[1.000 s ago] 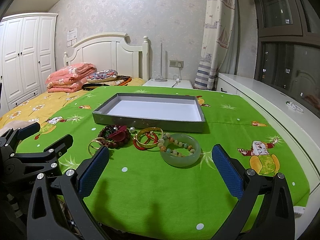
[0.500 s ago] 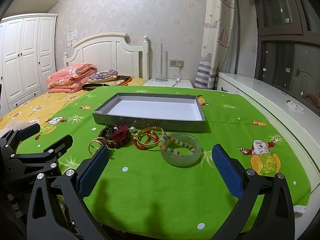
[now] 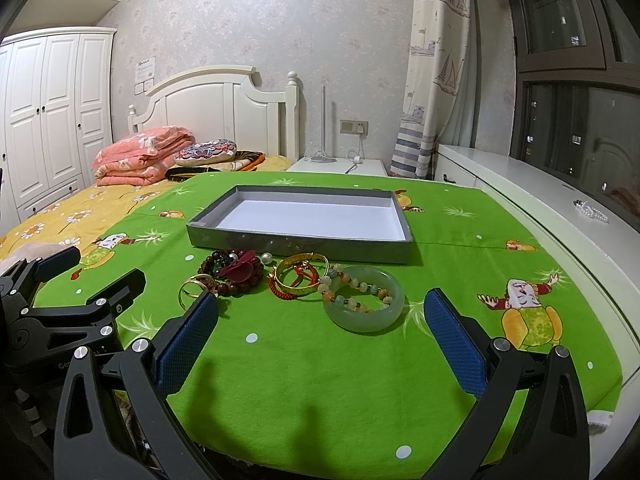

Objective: Organize jewelry

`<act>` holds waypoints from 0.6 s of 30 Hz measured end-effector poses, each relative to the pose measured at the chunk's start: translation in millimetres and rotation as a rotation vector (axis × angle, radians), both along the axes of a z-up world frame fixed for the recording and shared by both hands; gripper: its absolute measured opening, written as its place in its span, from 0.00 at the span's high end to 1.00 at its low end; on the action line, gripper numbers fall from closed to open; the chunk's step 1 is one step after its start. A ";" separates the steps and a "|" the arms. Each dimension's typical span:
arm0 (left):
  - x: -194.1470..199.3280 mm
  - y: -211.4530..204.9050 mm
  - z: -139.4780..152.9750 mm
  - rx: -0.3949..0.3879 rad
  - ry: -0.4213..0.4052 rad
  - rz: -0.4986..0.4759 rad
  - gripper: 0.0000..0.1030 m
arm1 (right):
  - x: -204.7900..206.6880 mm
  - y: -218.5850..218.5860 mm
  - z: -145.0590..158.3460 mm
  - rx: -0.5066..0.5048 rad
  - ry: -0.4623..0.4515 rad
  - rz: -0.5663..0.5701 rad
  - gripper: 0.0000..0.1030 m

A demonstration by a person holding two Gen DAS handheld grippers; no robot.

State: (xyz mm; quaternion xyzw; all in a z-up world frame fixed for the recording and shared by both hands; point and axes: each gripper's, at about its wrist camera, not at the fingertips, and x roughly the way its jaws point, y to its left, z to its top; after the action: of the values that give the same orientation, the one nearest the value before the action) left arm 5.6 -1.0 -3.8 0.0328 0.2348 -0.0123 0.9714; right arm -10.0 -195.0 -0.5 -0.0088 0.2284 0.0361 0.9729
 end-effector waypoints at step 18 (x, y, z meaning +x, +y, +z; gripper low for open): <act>1.6 5.9 -1.0 -0.025 0.021 -0.027 0.04 | 8.4 -5.6 -9.8 0.027 0.046 -0.015 0.07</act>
State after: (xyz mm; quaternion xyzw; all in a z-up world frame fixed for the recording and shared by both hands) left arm 7.2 4.9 -4.7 0.0237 0.2443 -0.0288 0.9690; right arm -1.6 -200.6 -10.3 0.0066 0.2505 0.0321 0.9676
